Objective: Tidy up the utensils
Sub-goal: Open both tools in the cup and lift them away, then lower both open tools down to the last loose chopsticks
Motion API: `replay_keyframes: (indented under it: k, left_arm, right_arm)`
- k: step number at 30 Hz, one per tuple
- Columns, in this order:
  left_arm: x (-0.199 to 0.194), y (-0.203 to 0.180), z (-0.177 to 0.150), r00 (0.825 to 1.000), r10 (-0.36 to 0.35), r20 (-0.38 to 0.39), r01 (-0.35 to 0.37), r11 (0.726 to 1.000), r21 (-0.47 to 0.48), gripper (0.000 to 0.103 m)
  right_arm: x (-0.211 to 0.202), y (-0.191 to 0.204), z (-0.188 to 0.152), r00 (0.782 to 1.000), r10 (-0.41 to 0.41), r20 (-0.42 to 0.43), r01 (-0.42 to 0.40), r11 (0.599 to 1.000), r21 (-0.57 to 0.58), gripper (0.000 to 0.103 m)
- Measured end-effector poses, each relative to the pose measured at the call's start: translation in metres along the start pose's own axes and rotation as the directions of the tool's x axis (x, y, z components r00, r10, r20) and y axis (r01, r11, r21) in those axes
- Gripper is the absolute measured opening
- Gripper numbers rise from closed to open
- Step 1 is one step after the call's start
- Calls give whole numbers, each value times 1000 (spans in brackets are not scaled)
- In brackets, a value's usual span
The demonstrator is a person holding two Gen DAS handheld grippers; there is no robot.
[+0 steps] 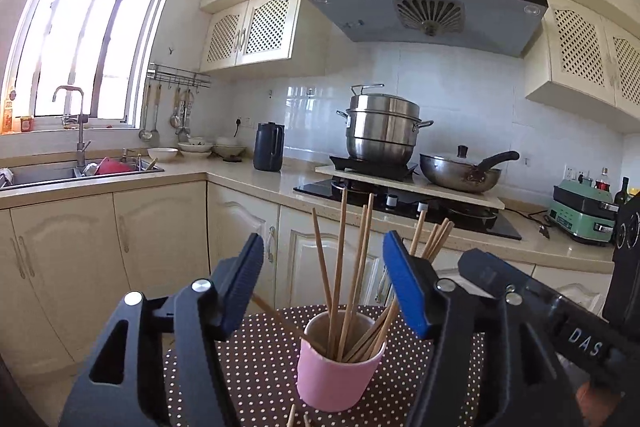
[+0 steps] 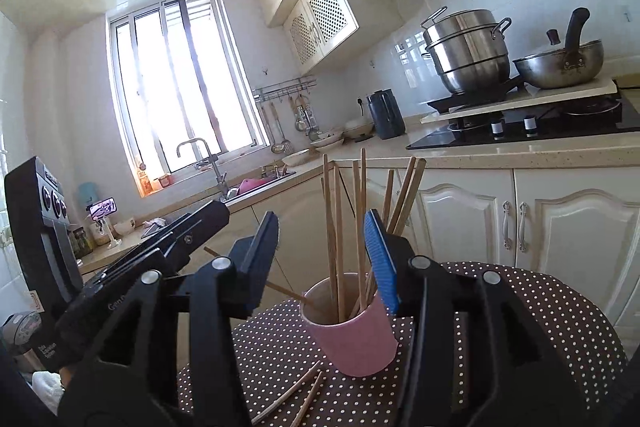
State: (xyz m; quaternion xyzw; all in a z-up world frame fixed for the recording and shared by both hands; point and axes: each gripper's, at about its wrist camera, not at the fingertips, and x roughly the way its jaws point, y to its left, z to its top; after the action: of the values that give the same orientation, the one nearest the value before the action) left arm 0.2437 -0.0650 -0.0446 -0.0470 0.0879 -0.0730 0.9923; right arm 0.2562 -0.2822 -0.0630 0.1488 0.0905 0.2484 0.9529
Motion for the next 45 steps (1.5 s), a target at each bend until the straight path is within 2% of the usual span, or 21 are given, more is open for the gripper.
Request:
replay_keyframes:
  k: [3,11,15,17,19,22,23,27,29,30,32,34,35,37,41,43,45]
  left_arm:
    - [-13,8,-1,999,-24,-47,24,1000,8,62]
    - [-46,23,-14,993,-26,-117,31,999,42,67]
    - [-43,35,-30,974,-3,-225,18,998,67,69]
    - [-35,40,-43,952,6,-305,22,996,87,69]
    - [-26,43,-58,918,13,-395,32,994,106,69]
    - [-9,48,-86,850,16,-527,58,991,124,69]
    - [-5,50,-93,835,16,-550,60,991,121,69]
    - [17,56,-127,739,-16,-674,96,992,81,69]
    - [22,56,-135,723,-17,-691,97,992,77,69]
    - [26,56,-141,705,-21,-709,104,992,74,69]
    - [32,52,-145,689,-16,-725,108,991,81,68]
    - [39,48,-150,672,-5,-740,117,988,99,58]
    - [42,46,-151,658,-5,-753,123,987,102,53]
    - [46,40,-153,652,24,-758,129,981,142,51]
    - [51,36,-152,640,34,-767,137,978,157,35]
    - [53,37,-152,637,39,-770,131,979,158,25]
    - [56,41,-150,628,44,-777,105,984,141,7]
  right_arm:
    - [-11,14,-3,1000,-14,-11,14,1000,-9,45]
    - [-26,50,-21,997,-47,-64,45,998,-38,47]
    - [-25,59,-38,989,-86,-123,81,996,-43,48]
    - [-22,61,-48,981,-106,-162,101,994,-42,48]
    - [-16,63,-59,969,-131,-209,124,991,-47,48]
    - [-5,62,-77,942,-180,-284,170,984,-58,48]
    - [-1,61,-82,931,-189,-311,181,982,-57,48]
    - [11,51,-104,883,-239,-404,241,969,-47,48]
    - [16,45,-113,858,-261,-442,268,962,-48,48]
    - [18,43,-117,847,-266,-460,275,960,-48,48]
    - [23,40,-123,827,-272,-492,285,957,-51,48]
    - [28,37,-128,806,-280,-522,293,954,-59,48]
    - [32,36,-129,799,-277,-534,292,955,-60,48]
    - [36,35,-133,782,-286,-554,297,952,-73,48]
    - [42,36,-136,761,-293,-579,298,950,-90,48]
    - [45,38,-137,750,-295,-592,295,950,-99,48]
    - [46,40,-137,741,-298,-602,292,950,-110,48]
